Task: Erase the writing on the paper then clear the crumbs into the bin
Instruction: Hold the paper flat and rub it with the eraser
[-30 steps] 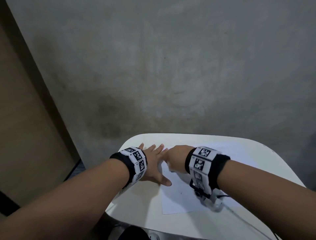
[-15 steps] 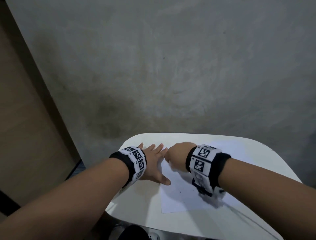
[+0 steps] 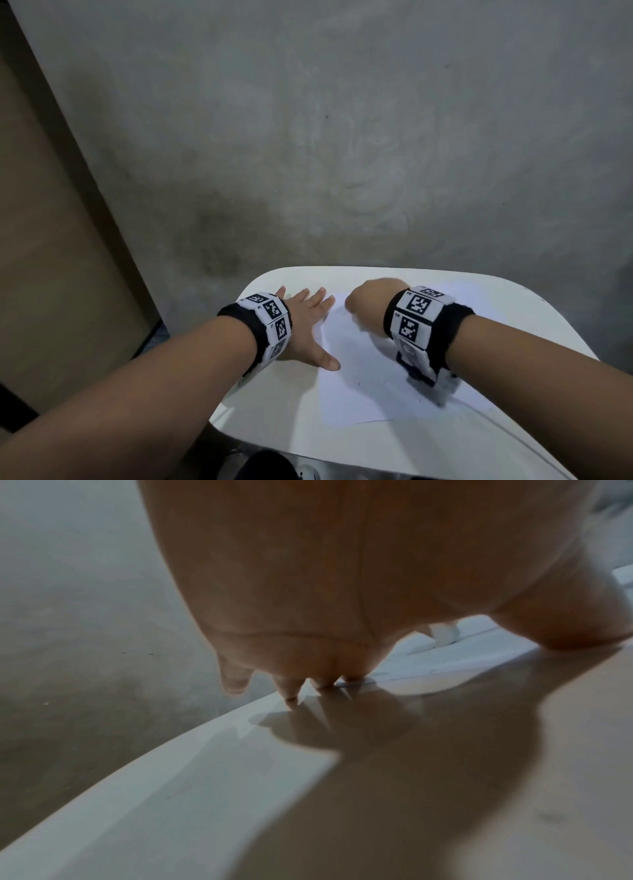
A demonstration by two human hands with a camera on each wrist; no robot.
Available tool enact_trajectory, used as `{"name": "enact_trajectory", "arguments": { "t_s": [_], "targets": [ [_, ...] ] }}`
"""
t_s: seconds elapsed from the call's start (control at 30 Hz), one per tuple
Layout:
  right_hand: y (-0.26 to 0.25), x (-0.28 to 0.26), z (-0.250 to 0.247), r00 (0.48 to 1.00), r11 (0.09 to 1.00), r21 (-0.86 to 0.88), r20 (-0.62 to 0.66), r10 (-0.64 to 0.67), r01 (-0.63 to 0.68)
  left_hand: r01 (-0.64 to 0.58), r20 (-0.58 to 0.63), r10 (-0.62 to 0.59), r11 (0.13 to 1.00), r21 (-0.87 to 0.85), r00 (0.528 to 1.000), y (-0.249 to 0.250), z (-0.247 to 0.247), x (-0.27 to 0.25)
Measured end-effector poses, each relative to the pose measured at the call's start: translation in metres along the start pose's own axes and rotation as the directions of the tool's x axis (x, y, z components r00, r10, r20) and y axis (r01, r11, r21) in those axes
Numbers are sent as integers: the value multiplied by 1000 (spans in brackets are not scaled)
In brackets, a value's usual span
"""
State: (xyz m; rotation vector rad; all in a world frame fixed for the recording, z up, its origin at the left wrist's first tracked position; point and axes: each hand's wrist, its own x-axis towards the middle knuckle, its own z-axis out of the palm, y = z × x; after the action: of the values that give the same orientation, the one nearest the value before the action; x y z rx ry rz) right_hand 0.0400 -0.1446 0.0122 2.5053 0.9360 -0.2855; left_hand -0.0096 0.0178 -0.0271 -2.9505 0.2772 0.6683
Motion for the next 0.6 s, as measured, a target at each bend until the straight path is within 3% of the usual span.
{"name": "enact_trajectory", "arguments": {
  "t_s": [0.07,0.17,0.27,0.4,0.53,0.6],
  "targets": [
    [4,3,1,1000,999,51,27,0,-2,-3,0,3,1000,1,1000,-1,0,1],
    [16,4,1,995,995,57,-43,87,-85,6,8,-6,1000,-5,1000,0,-1,0],
    [-4,0,1,1000,999,41,10,-19,18,8,11,-8,1000,6,1000,2,-2,0],
    [8,4,1,997,993,97,-31,74,-70,6,4,-6,1000,-4,1000,1,-1,0],
    [-9,-3,-2,999,997,63,19,-38,36,10,-2,-10,1000,2,1000,1,0,0],
    [6,2,-4,1000,990,142,15,21,-23,6,1,-6,1000,-9,1000,1,-1,0]
  ]
}}
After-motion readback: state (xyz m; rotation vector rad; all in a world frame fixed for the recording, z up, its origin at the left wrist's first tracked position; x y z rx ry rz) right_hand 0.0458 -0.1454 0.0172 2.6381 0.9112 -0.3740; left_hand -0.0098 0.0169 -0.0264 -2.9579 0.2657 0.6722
